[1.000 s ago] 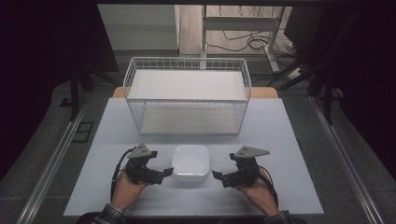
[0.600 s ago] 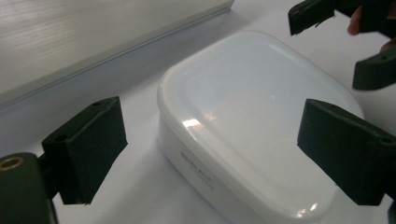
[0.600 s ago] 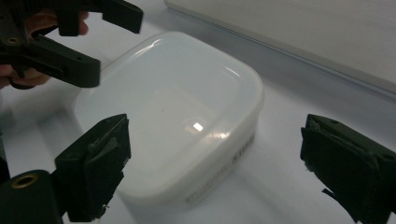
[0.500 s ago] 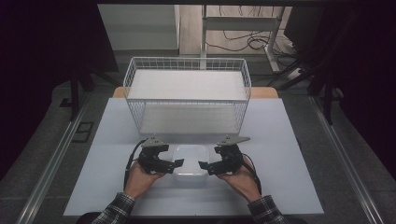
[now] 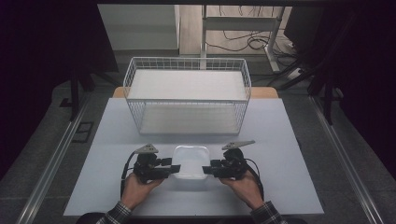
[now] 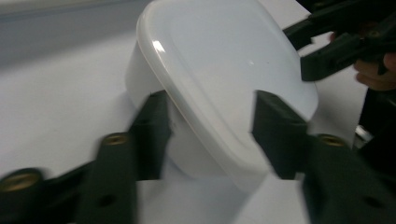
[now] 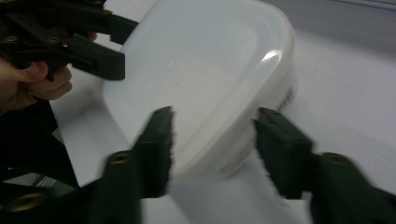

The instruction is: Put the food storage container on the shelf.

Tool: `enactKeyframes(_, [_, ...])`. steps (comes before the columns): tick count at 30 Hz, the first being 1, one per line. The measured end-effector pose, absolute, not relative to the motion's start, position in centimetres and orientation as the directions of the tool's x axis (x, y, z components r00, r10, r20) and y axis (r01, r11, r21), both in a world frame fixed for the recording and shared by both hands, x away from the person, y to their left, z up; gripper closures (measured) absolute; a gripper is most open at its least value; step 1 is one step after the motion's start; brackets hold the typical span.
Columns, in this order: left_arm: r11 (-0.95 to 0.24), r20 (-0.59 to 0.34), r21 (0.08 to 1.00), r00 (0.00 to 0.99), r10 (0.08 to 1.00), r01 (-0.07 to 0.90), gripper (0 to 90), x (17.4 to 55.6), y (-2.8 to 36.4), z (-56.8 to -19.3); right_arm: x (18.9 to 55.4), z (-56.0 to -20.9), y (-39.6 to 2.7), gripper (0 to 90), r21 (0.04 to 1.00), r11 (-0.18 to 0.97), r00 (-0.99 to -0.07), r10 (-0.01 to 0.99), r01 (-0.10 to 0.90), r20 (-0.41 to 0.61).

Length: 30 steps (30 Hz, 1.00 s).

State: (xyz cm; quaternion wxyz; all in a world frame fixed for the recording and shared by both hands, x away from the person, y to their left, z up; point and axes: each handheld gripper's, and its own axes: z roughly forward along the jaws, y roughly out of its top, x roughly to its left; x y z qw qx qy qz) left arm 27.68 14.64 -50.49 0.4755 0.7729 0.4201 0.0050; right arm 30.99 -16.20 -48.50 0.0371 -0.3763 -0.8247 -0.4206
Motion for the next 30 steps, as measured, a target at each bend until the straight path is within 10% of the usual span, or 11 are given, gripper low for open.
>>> enactKeyframes(7, [-0.121,-0.395,0.761,0.603,0.693,0.637,76.0,27.1,15.3,-50.2,30.0,-48.0,-17.0,79.4,0.676,0.311,-0.692,0.595,0.668,0.410])
enactKeyframes(30, [-0.060,-0.370,0.801,0.571,0.733,0.595,77.9,28.8,15.6,-48.1,31.8,-46.2,-15.8,79.1,0.773,0.278,-0.715,0.631,0.571,0.301])
